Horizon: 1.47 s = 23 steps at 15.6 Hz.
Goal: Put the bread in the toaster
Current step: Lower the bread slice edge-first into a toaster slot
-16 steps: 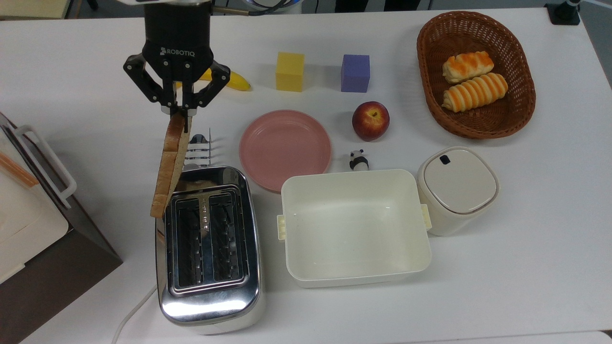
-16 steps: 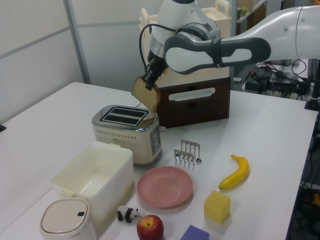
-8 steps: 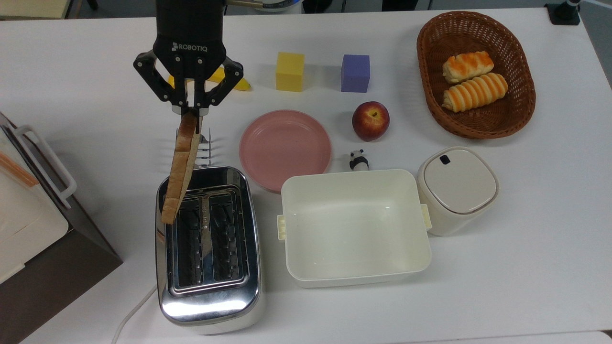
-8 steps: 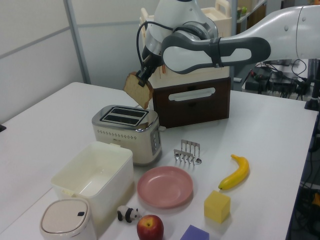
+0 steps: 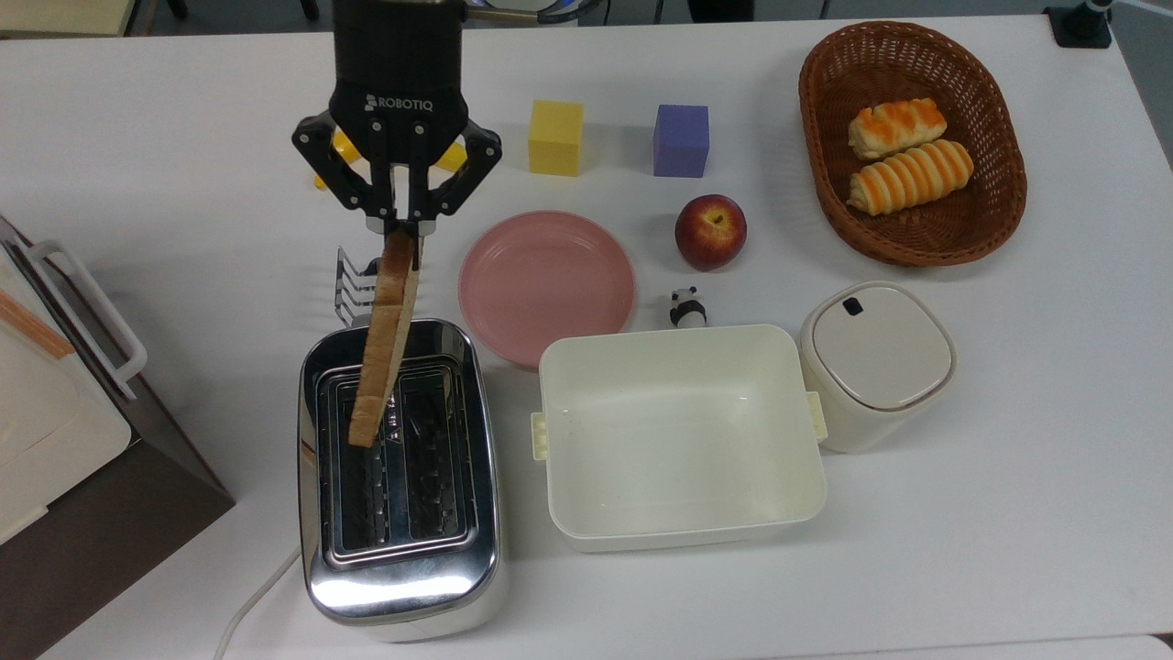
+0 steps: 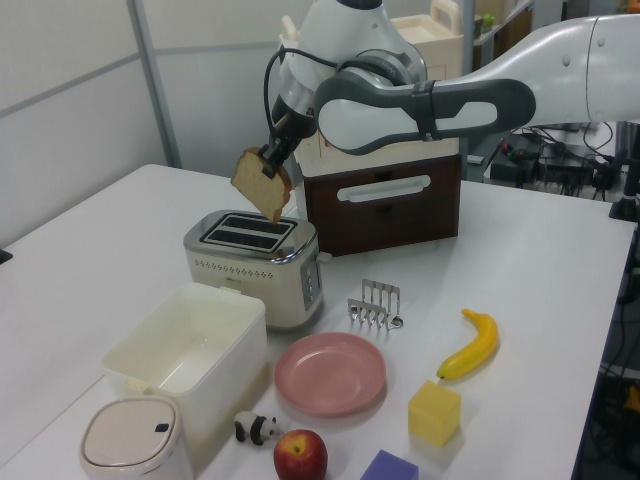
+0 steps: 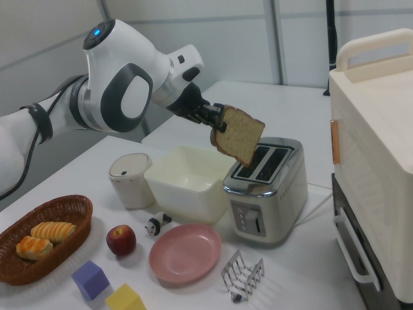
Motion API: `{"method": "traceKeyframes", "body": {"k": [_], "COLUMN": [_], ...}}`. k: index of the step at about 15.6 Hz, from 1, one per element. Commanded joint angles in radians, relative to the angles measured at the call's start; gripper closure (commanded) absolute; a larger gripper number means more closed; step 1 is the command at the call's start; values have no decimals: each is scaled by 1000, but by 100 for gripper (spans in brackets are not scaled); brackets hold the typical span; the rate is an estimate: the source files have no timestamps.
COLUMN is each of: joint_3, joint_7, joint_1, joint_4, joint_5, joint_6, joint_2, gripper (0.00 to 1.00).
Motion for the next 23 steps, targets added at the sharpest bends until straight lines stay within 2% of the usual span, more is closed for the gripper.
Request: {"method": "traceKeyframes", "body": {"k": [1,13,23], "joint_3": [5,6,8], "joint_7": [20,17,17], "joint_1": [6,20,20], "joint_4": [18,35,41], "joint_5": [5,-1,-60], "joint_6": [17,38,38], "joint_2": [28,70,119], "gripper": [100,100,100]}}
